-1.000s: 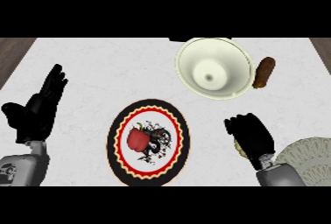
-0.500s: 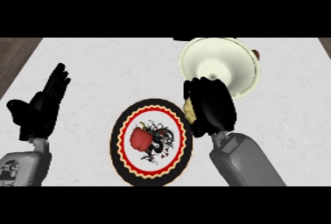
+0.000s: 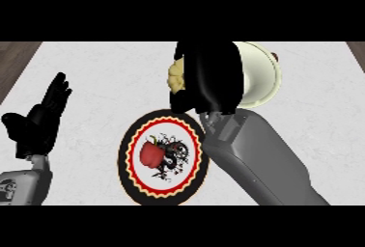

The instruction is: Pick the squash from the placemat and place it in the bowl

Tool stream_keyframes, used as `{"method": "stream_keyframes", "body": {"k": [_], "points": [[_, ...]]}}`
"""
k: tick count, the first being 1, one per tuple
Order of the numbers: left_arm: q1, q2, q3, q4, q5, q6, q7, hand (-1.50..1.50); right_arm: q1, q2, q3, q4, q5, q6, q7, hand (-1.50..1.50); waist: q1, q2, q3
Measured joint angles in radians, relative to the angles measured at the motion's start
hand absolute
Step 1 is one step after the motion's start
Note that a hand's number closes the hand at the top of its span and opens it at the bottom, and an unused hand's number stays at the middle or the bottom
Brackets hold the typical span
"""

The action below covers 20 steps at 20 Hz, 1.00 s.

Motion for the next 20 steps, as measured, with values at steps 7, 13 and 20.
{"method": "stream_keyframes", "body": {"k": [7, 13, 20], "points": [[0.005, 0.001, 0.021, -0.02, 0.004, -0.003, 0.018, 0.0, -0.092, -0.01, -0.17, 0.196, -0.07, -0.106, -0.128, 1.5, -0.018, 0.002, 0.001], [0.035, -0.012, 0.018, -0.041, -0.006, -0.003, 0.005, 0.0, -0.128, -0.045, -0.286, 0.444, -0.11, -0.249, -0.321, 1.5, -0.014, 0.005, 0.001], [0.002, -0.001, 0.036, -0.037, 0.002, -0.02, 0.029, 0.0, -0.206, -0.101, -0.397, 0.742, -0.153, -0.371, -0.54, 1.5, -0.009, 0.008, 0.001]]}}
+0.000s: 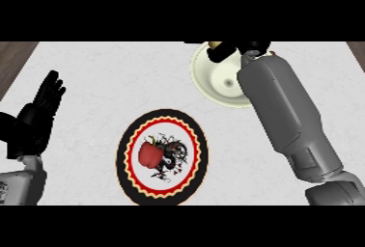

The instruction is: Pick the squash from the placemat and place it in the bowl

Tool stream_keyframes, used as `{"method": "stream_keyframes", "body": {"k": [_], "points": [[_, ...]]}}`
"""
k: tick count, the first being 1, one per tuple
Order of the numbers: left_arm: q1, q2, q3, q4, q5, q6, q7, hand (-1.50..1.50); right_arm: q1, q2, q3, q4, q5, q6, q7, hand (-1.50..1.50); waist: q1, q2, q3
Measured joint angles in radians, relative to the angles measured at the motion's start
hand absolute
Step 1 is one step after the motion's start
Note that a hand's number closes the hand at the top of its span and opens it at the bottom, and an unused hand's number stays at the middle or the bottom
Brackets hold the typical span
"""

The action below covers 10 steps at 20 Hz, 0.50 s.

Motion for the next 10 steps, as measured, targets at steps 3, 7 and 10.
{"method": "stream_keyframes", "body": {"k": [3, 7, 10], "points": [[-0.01, -0.01, -0.015, -0.015, -0.011, 0.006, 0.021, 0.0, -0.02, -0.024, -0.012, 0.119, 0.016, -0.013, -0.034, 1.5, 0.005, 0.002, -0.001], [-0.016, -0.009, -0.013, -0.003, -0.01, -0.001, 0.013, 0.0, -0.036, -0.059, -0.045, 0.256, 0.012, 0.043, -0.001, -1.5, 0.011, 0.007, 0.0], [-0.019, -0.015, -0.013, 0.008, -0.015, 0.001, 0.002, 0.0, -0.042, -0.093, -0.086, 0.339, -0.024, 0.078, -0.068, -1.5, 0.013, 0.008, 0.0]]}}
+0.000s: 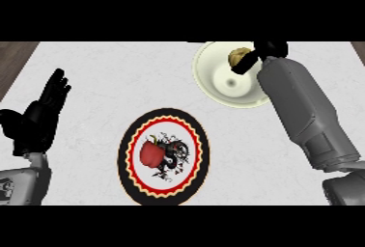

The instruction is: Pick the squash from the placemat and place it in the bowl

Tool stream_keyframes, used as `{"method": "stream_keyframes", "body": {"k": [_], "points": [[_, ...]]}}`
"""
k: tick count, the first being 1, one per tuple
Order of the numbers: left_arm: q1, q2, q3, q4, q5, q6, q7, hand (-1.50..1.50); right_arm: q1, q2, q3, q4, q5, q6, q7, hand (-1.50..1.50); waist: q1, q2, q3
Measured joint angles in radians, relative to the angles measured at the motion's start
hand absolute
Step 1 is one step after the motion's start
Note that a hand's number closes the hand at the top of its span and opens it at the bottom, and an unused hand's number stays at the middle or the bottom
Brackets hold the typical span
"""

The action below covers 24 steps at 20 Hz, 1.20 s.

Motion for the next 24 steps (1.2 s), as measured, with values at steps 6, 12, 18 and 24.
{"method": "stream_keyframes", "body": {"k": [6, 12, 18, 24], "points": [[-0.001, 0.0, 0.007, 0.01, 0.002, -0.006, -0.01, 0.0, 0.002, -0.036, -0.109, 0.063, -0.112, 0.017, -0.182, -1.5, 0.004, 0.001, 0.001], [0.01, -0.005, 0.011, 0.008, -0.002, 0.002, -0.011, 0.0, 0.016, -0.031, -0.323, -0.008, -0.344, -0.03, -0.327, -1.5, -0.012, -0.005, 0.003], [0.025, 0.001, 0.024, 0.01, -0.002, -0.002, -0.021, 0.0, 0.083, -0.124, -0.458, -0.018, -0.507, 0.08, -0.43, -1.5, -0.024, -0.01, 0.001], [0.046, -0.002, 0.031, -0.006, -0.001, -0.006, -0.02, 0.0, 0.199, -0.251, -0.501, -0.02, -0.591, 0.268, -0.487, -1.5, -0.035, -0.014, 0.001]]}}
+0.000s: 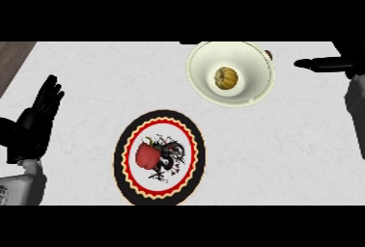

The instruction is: Pick the squash from the placemat and place it in the bowl

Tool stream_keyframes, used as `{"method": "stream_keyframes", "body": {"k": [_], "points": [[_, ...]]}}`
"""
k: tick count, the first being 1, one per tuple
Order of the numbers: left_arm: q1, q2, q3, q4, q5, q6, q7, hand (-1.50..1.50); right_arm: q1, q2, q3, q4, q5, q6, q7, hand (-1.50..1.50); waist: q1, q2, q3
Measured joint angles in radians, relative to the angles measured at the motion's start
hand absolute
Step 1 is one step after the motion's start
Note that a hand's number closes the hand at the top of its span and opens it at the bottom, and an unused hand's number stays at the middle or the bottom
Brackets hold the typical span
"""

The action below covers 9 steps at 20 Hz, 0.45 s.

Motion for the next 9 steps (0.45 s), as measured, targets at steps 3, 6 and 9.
{"method": "stream_keyframes", "body": {"k": [3, 6, 9], "points": [[0.009, 0.002, 0.007, 0.0, 0.005, -0.009, -0.003, 0.0, 0.046, -0.059, -0.021, -0.01, -0.049, 0.104, -0.007, -1.5, -0.003, -0.002, 0.0], [0.0, 0.005, 0.012, 0.002, 0.0, -0.01, -0.001, 0.0, 0.083, -0.101, -0.038, -0.003, -0.095, 0.196, -0.032, -1.5, -0.001, -0.001, 0.0], [-0.001, -0.004, 0.006, -0.005, -0.009, -0.004, 0.008, 0.0, 0.11, -0.134, -0.049, -0.007, -0.139, 0.269, -0.051, -1.5, 0.0, -0.001, 0.0]]}}
